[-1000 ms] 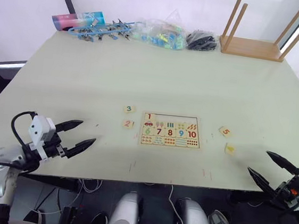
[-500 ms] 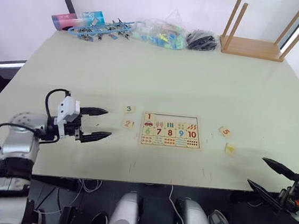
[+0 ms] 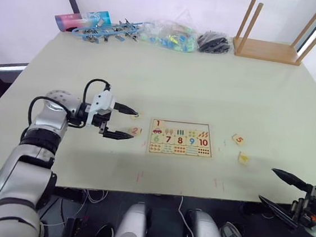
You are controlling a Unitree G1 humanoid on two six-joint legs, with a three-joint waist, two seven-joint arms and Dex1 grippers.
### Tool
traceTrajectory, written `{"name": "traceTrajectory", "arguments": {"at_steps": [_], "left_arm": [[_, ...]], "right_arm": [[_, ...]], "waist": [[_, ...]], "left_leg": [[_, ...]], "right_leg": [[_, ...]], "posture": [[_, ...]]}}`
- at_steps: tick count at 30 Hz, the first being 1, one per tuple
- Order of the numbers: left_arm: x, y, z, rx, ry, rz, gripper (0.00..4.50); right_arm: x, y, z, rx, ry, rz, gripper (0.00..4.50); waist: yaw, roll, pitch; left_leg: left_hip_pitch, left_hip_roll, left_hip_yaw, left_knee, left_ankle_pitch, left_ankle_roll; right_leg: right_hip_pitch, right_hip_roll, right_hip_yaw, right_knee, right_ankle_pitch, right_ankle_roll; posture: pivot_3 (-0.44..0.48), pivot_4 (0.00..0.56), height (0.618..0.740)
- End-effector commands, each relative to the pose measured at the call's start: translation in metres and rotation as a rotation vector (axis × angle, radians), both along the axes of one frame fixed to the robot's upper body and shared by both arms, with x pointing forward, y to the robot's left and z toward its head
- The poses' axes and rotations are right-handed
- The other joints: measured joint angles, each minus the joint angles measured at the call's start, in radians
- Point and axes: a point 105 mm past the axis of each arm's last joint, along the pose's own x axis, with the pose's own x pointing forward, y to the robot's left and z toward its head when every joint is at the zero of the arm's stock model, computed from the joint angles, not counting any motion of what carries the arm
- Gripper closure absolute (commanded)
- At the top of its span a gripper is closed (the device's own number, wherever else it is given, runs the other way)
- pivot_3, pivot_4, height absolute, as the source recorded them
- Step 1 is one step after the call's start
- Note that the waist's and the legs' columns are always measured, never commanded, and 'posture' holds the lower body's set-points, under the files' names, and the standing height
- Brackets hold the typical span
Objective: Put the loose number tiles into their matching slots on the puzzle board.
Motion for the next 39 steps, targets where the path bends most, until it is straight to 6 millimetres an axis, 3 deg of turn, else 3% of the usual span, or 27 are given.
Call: {"name": "traceTrajectory", "arguments": {"at_steps": [1,25,29,33,35,39], "left_arm": [[-0.001,0.001,-0.002,0.111,-0.011,-0.081,0.05],[0.010,-0.004,-0.017,0.267,0.012,-0.135,0.05],[0.010,-0.002,-0.018,0.278,0.026,-0.125,1.47],[0.010,0.001,-0.020,0.297,0.042,-0.116,3.25],[0.010,0.002,-0.020,0.300,0.044,-0.112,3.51],[0.011,0.002,-0.019,0.300,0.043,-0.109,3.51]], "right_arm": [[0.000,0.000,0.004,-0.006,-0.040,0.004,0.00],[-0.006,-0.001,0.000,-0.023,-0.071,0.031,0.00],[-0.006,-0.001,0.001,-0.021,-0.075,0.033,0.00],[-0.005,-0.001,0.001,-0.019,-0.078,0.033,0.00],[-0.005,-0.001,0.001,-0.019,-0.078,0.034,0.00],[-0.004,0.000,0.001,-0.015,-0.079,0.036,0.00]], "waist": [[0.000,0.000,0.000],[0.000,-0.002,0.001],[0.000,-0.002,0.001],[0.001,-0.002,0.001],[0.001,-0.001,0.001],[0.000,-0.001,0.001]], "left_leg": [[0.000,0.000,0.000,0.000,0.000,0.000],[-0.001,-0.001,-0.001,0.001,0.000,0.000],[0.000,-0.001,-0.001,0.001,0.000,0.000],[0.000,-0.001,-0.002,0.002,0.000,0.000],[0.000,-0.001,-0.002,0.002,0.000,0.000],[0.000,-0.001,-0.002,0.002,0.000,0.000]], "right_leg": [[0.000,0.000,0.000,0.000,0.000,0.000],[0.000,0.000,0.000,0.000,0.000,0.000],[0.000,0.000,0.000,0.001,0.000,0.000],[0.001,0.000,0.000,0.001,0.000,0.000],[0.001,0.000,0.000,0.001,0.000,0.000],[0.001,0.000,0.000,0.002,0.000,0.000]], "posture": [[0.000,0.150,0.740],[0.000,0.150,0.740],[0.000,0.150,0.740],[0.000,0.150,0.740],[0.000,0.150,0.740],[0.000,0.150,0.740]]}}
